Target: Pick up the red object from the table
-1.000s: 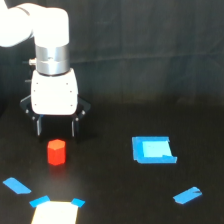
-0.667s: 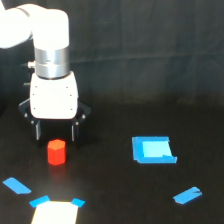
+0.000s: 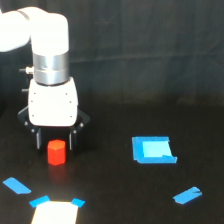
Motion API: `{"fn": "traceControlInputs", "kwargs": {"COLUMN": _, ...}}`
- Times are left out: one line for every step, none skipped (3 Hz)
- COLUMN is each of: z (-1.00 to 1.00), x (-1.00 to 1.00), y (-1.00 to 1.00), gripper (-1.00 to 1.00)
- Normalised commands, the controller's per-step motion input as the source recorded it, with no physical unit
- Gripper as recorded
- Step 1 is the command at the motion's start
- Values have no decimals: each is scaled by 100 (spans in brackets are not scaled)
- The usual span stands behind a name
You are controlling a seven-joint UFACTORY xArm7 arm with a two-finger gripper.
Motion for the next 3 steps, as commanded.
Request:
{"fn": "traceControlInputs", "kwargs": {"z": -17, "x": 40, "y": -10, "gripper": -88}}
{"fn": "traceControlInputs", "kwargs": {"z": -37, "x": 11, "y": -9, "gripper": -100}}
{"fn": "traceControlInputs", "kwargs": {"z": 12, "x": 54, "y": 4, "gripper": -90}}
